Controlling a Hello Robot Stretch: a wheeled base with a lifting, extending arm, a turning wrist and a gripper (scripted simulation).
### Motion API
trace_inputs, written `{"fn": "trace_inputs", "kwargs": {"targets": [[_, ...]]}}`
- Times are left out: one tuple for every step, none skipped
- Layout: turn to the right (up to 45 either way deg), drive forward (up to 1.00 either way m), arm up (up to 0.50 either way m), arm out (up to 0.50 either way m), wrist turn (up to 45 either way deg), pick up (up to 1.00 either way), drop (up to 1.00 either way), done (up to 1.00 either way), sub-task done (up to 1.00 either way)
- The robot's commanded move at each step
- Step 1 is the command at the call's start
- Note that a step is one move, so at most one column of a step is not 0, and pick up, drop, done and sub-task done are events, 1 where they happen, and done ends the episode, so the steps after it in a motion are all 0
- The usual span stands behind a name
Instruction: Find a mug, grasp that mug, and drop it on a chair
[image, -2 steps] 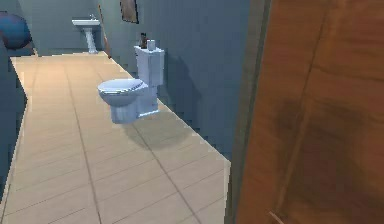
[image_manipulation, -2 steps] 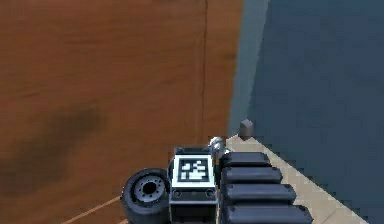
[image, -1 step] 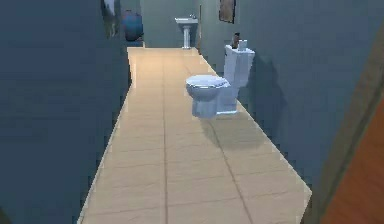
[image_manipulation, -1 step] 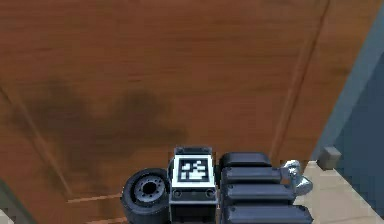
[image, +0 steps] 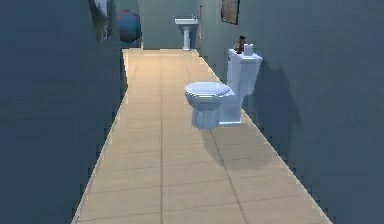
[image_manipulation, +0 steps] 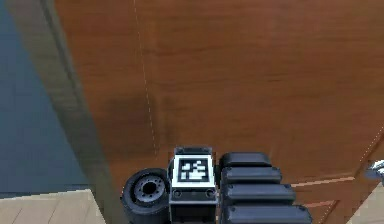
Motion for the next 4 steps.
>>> {"fn": "trace_inputs", "kwargs": {"targets": [[-12.0, 0.0, 0.0, 0.0, 0.0, 0.0, 0.0, 0.0, 0.0], [0.0, 1.0, 0.0, 0.0, 0.0, 0.0, 0.0, 0.0, 0.0], [0.0, 1.0, 0.0, 0.0, 0.0, 0.0, 0.0, 0.0, 0.0], [-3.0, 0.0, 0.0, 0.0, 0.0, 0.0, 0.0, 0.0, 0.0]]}}
